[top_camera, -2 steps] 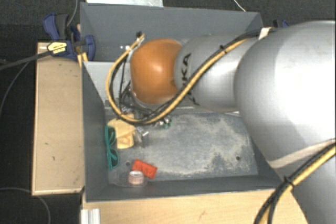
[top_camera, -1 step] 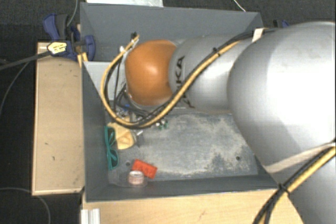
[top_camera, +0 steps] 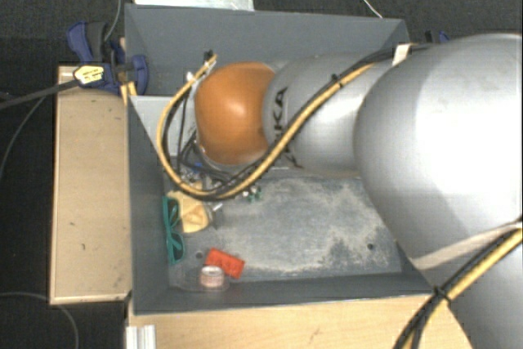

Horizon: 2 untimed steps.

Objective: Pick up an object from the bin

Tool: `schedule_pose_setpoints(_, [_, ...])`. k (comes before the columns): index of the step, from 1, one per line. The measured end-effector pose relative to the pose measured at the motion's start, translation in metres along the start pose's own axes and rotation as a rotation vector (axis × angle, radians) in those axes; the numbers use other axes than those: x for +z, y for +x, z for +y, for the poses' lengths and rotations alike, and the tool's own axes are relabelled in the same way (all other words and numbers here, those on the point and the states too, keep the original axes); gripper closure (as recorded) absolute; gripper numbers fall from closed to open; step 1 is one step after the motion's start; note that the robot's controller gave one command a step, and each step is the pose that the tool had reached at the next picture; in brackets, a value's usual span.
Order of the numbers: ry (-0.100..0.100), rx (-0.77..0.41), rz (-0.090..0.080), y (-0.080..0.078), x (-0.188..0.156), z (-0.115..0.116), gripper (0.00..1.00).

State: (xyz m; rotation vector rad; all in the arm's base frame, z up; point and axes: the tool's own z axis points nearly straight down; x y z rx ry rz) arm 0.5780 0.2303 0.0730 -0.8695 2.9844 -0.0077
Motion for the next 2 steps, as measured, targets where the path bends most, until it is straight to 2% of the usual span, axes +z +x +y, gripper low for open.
schedule_pose_setpoints(1, [0.001, -0.231, -0.010, 0.0073, -0.0012, -0.0438, 1.00])
schedule_pose_setpoints(2, [0.001, -0.229, -0.010, 0.0073, -0.0012, -0.0437, 1.00])
